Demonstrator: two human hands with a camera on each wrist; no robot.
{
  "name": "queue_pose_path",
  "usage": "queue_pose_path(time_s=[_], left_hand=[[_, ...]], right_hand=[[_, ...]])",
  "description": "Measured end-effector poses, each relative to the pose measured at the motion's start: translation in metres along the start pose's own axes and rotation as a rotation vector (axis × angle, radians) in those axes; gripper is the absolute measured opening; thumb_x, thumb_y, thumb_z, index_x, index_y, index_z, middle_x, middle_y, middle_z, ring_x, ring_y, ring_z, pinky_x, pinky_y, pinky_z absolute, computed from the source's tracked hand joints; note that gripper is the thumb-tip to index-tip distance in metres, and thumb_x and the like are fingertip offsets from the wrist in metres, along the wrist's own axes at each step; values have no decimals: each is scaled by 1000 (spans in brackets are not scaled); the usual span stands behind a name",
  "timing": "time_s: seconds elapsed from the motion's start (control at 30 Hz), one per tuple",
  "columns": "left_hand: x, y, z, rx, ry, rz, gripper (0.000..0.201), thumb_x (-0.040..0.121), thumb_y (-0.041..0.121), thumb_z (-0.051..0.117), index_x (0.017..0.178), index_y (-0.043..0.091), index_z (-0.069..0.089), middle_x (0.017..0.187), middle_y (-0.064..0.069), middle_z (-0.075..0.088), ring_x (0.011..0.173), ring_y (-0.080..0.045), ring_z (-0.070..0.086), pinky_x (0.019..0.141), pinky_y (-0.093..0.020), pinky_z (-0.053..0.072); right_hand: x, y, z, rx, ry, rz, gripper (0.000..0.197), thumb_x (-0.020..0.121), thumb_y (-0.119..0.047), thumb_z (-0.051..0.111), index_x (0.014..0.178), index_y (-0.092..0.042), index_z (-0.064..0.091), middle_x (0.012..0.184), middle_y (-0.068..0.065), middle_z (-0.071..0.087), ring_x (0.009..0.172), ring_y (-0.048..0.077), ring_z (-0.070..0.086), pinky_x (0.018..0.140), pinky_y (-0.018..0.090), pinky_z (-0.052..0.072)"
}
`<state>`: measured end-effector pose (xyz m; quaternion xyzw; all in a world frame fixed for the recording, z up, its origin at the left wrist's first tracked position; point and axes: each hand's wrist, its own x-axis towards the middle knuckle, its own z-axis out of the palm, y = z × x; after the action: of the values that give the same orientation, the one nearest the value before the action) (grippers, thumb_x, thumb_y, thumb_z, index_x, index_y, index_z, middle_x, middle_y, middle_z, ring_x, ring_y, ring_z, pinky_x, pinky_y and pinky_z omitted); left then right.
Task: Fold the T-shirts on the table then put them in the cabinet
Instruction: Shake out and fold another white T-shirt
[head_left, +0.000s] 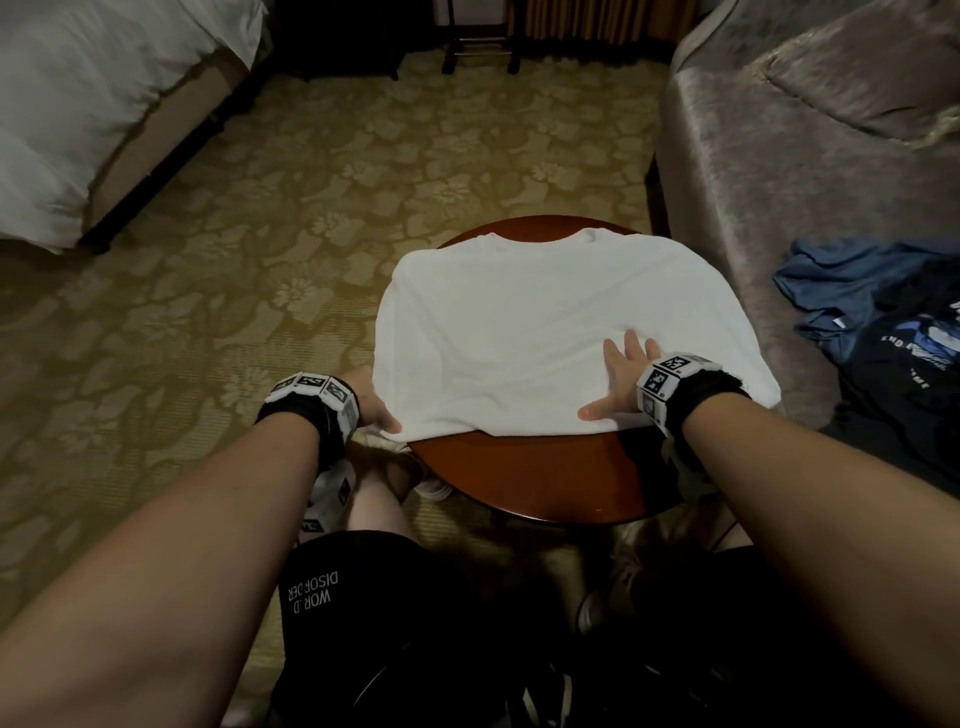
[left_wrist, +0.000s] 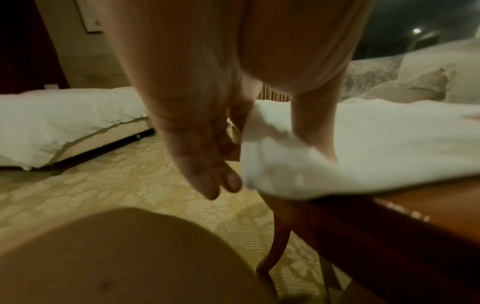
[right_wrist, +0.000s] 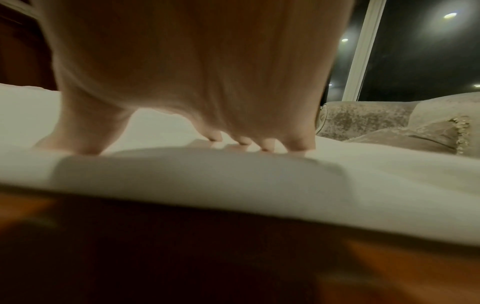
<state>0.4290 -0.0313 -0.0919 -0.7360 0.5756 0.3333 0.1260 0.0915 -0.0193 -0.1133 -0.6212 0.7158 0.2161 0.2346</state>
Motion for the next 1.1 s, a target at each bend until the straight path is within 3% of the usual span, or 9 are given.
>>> queue_pose_path(time_s=[0.07, 0.13, 0.2, 0.3, 0.5, 0.77, 0.87, 0.97, 1.1], left_hand=[[2, 2, -1, -95, 25, -5, 96, 69, 7, 80, 146, 9, 23, 137, -16, 46, 118, -37, 50, 90, -42, 49], [2, 4, -2, -242, 69, 14, 88, 76, 3, 70, 147, 11, 19, 137, -15, 44, 116, -34, 49, 84, -38, 45], [4, 8, -2, -383, 113, -5, 82, 80, 17, 68, 147, 13, 22, 138, -13, 44, 116, -31, 47, 84, -37, 42], [10, 13, 3, -456, 127, -84, 101, 78, 49, 72, 150, 10, 14, 150, -14, 34, 132, -35, 40, 102, -46, 38], [17, 17, 10, -441, 164, -100, 99, 71, 37, 82, 143, 3, 24, 144, -16, 41, 129, -34, 44, 101, -43, 39], [25, 11, -6, -375, 140, -69, 72, 76, 27, 79, 133, 9, 38, 136, -11, 46, 120, -30, 48, 97, -40, 42], [28, 6, -13, -380, 141, -98, 74, 76, 18, 79, 135, 7, 37, 137, -14, 45, 122, -33, 47, 101, -43, 42], [26, 5, -17, -413, 156, -133, 88, 73, 24, 79, 142, 6, 26, 138, -17, 44, 123, -37, 47, 98, -47, 44], [26, 18, -23, -457, 187, -155, 110, 66, 40, 83, 147, 6, 16, 146, -19, 37, 127, -41, 43, 100, -53, 43]], right_hand=[[-1, -5, -7, 25, -22, 8, 129, 61, -70, 72, 152, -22, -7, 158, 11, -18, 145, 38, -9, 114, 59, 12], [0, -15, -11, 68, -8, -12, 129, 61, -73, 69, 152, -21, -6, 158, 13, -17, 144, 41, -9, 114, 60, 12], [2, -31, -9, 81, 39, -72, 125, 64, -81, 58, 152, -20, -8, 157, 14, -18, 143, 43, -11, 114, 61, 11], [3, -61, -1, 69, 81, -163, 114, 68, -85, 46, 151, -27, -7, 158, 8, -20, 144, 39, -13, 111, 66, 9], [1, -109, 2, 21, 81, -298, 93, 81, -79, 34, 151, -33, -6, 158, 1, -22, 145, 31, -16, 111, 63, 2], [-1, -133, 8, -92, 45, -252, 101, 80, -79, 37, 150, -29, -16, 155, 3, -30, 142, 35, -24, 111, 65, -3], [-5, -147, 6, -103, 20, -245, 103, 80, -78, 40, 150, -28, -16, 155, 5, -30, 142, 37, -23, 111, 65, 0], [-5, -152, -3, -78, -15, -268, 102, 78, -78, 41, 151, -28, -8, 157, 7, -22, 143, 41, -16, 114, 61, 5], [5, -130, -18, -15, 33, -251, 89, 81, -72, 46, 150, -24, 14, 156, 14, 5, 141, 42, 9, 111, 59, 20]])
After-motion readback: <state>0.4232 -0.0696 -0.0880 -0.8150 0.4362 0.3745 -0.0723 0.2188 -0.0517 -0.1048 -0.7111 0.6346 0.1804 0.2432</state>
